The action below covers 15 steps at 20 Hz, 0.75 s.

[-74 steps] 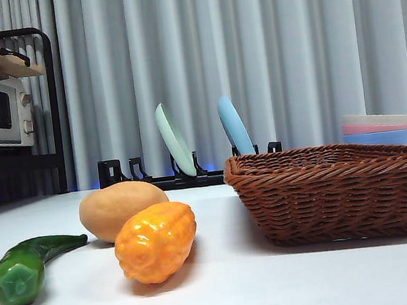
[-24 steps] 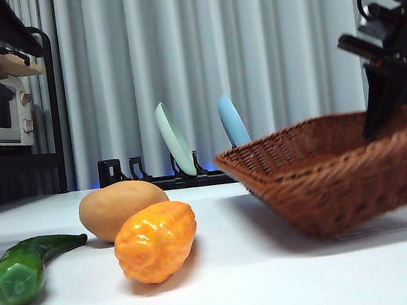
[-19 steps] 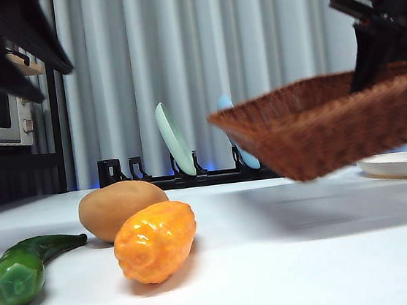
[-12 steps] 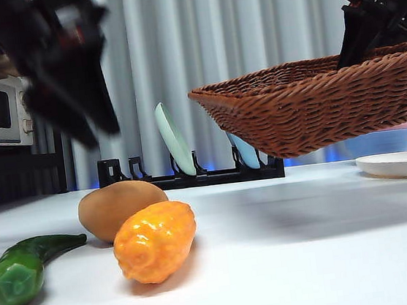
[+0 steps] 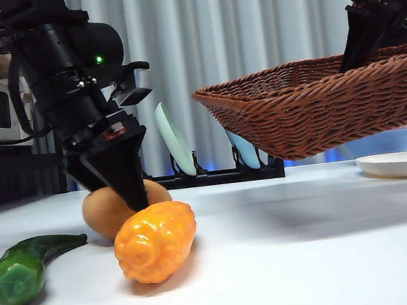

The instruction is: Pick up the basket,pick up the corn from the table,pick up the potato from the table,pick up the cucumber from the table,put all items into the basket

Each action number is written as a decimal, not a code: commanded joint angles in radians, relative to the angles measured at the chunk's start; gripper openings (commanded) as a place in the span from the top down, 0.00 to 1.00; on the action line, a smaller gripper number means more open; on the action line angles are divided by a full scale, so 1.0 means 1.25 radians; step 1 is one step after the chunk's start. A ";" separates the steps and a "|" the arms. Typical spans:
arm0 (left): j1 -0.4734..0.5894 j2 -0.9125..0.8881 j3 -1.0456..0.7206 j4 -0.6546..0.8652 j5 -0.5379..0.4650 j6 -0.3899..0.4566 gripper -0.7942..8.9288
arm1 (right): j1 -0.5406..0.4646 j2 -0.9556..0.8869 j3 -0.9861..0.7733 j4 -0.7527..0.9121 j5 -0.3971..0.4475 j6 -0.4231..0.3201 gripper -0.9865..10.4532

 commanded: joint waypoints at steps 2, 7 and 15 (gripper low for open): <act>-0.005 -0.008 0.000 -0.016 -0.005 0.009 0.93 | 0.000 -0.006 0.004 0.010 -0.010 0.011 0.92; -0.006 -0.174 0.007 -0.006 -0.007 -0.136 0.93 | 0.013 -0.006 0.004 0.018 -0.008 0.042 0.92; -0.126 -0.383 0.007 0.309 -0.029 -0.547 0.93 | 0.123 0.008 0.004 0.060 -0.004 0.109 0.92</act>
